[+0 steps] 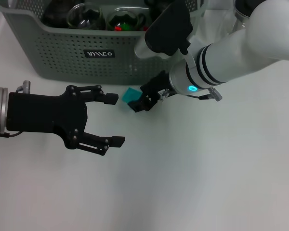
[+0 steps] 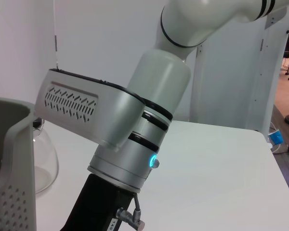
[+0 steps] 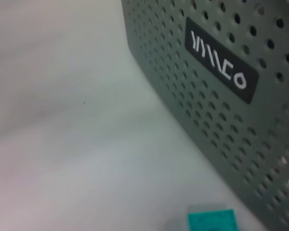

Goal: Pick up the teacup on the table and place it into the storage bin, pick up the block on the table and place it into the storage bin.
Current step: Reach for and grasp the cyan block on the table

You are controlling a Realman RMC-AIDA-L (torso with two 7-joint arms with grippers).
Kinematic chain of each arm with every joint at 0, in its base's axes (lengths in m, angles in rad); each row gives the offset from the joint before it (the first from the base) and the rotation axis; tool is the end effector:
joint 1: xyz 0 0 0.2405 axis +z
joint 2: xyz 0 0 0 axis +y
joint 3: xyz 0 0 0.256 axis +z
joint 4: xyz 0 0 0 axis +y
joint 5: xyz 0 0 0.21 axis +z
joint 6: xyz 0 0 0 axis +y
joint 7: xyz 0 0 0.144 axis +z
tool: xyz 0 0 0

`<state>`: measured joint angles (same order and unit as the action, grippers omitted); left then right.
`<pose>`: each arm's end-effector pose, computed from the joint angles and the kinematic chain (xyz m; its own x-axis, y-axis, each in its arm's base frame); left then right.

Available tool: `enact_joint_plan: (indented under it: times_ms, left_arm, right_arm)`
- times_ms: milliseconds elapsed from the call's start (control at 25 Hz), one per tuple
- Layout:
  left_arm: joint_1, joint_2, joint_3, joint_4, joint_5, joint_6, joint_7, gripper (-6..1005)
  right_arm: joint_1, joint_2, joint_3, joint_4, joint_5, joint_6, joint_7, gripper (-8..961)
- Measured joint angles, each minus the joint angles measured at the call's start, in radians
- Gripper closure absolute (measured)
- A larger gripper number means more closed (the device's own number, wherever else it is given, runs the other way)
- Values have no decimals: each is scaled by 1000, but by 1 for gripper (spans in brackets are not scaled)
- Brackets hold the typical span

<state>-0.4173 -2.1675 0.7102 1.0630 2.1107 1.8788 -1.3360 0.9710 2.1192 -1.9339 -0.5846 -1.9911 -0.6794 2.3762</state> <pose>-0.2397 0.2831 0.0227 0.9102 0.1247 0.3950 0.1742 -0.9804 -0.0920 0.1353 0.3891 -0.1540 0.8996 -0.4326 0.0596 -0.3870 -0.8531 -0.3499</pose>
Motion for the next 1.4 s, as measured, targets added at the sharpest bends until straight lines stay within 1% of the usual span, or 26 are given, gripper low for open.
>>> enact_joint_plan:
  times_ms: [800, 1400]
  left_arm:
    - [-3, 0, 0, -1, 0, -1, 1, 47]
    - [-3, 0, 0, -2, 0, -1, 2, 47]
  right_arm:
    - [0, 6, -13, 3, 2, 22, 0, 349]
    - [-3, 5, -27, 4, 15, 34, 0, 356]
